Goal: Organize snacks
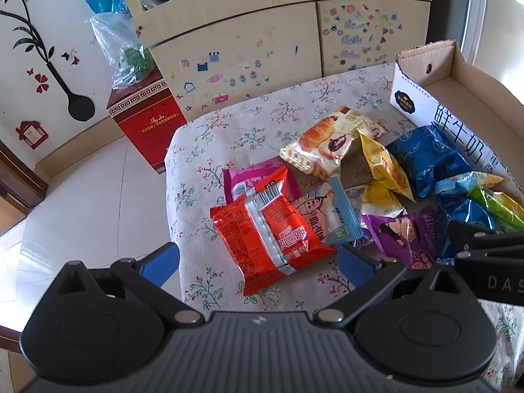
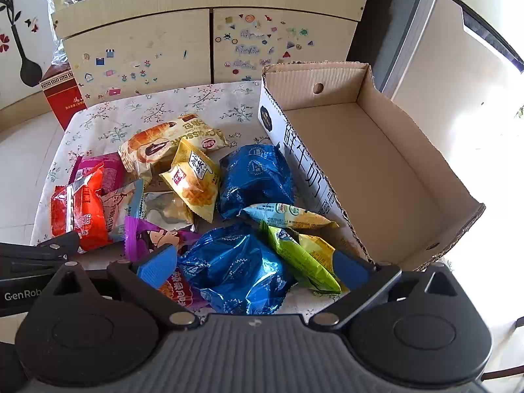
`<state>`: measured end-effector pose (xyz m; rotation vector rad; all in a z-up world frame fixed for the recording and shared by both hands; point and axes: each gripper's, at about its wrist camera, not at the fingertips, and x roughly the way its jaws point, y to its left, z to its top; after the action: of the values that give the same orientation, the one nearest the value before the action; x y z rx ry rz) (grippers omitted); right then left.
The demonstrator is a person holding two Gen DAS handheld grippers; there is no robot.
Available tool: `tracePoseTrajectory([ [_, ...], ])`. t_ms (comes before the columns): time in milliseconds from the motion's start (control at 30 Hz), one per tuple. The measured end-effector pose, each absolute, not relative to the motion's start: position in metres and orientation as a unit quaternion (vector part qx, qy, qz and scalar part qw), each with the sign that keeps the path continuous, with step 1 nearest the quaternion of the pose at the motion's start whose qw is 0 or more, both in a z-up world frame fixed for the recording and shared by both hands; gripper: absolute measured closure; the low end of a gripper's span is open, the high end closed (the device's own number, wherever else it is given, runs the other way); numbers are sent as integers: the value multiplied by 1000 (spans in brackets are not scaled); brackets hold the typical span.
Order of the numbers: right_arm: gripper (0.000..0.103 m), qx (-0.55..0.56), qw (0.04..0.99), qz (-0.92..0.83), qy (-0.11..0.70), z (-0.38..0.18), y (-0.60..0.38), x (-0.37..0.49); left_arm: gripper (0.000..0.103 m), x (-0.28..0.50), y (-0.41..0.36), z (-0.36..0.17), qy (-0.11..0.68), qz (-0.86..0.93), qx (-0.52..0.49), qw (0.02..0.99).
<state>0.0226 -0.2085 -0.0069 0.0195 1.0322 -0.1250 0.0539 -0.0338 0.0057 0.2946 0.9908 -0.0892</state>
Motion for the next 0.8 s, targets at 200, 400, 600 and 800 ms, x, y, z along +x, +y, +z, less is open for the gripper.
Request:
tracePoseTrajectory([
  [200,0,9,868,-58,494,-8,-207,23,2,53,-33,5,474,-41,142,868],
  [400,0,11,867,-58,494,-9,-207,22,2,53,-34,5,474,-39,144,868],
  [600,0,13,869,-58,492,-9,-208,22,3,53,-34,5,472,-39,141,869],
  [800,0,23,879,-46,475,-4,-215,22,3,55,-32,10,467,-55,125,874],
])
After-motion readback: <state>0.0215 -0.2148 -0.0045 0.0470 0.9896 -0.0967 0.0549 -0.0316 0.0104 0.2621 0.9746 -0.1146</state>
